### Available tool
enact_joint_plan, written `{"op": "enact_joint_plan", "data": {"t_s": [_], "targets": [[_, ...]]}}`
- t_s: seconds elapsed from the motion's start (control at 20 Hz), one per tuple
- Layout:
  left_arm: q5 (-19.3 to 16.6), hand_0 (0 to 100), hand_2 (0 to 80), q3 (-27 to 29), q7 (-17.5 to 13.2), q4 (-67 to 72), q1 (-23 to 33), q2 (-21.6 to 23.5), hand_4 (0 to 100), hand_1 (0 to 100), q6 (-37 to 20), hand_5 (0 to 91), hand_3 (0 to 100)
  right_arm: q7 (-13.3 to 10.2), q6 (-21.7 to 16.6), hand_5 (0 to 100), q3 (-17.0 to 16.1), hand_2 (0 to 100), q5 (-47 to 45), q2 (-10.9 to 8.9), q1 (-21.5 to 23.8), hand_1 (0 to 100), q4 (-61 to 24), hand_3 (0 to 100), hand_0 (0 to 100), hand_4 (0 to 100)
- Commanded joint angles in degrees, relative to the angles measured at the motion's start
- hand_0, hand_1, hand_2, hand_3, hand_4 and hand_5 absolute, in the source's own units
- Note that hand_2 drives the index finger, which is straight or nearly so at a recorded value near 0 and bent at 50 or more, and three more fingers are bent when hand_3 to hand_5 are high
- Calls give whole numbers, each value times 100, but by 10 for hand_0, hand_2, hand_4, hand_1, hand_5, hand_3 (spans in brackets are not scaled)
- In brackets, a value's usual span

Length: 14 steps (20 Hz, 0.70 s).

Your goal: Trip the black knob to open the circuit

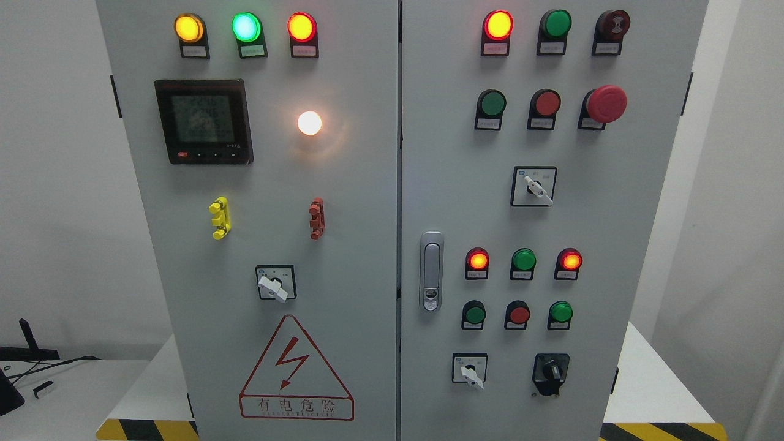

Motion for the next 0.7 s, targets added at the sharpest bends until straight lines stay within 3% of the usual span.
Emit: {"op": "enact_joint_plan", "data": {"t_s": [0.0,0.2,0.65], "targets": [[-176,120,0,0,-5,-5,0,3,0,389,2,0,0,2,431,815,-31,362,303,113,-710,707,-671,671,201,694],[-176,120,0,0,-5,-4,0,-5,0,389,2,0,0,-15,870,843,241,365,364,113,-1079,709,-706,685,200,712],[-176,120,0,0,-5,-5,0,3,0,389,2,0,0,-164,2434,905,856,375,488,236,-1791,727,-689,716,195,771]]}}
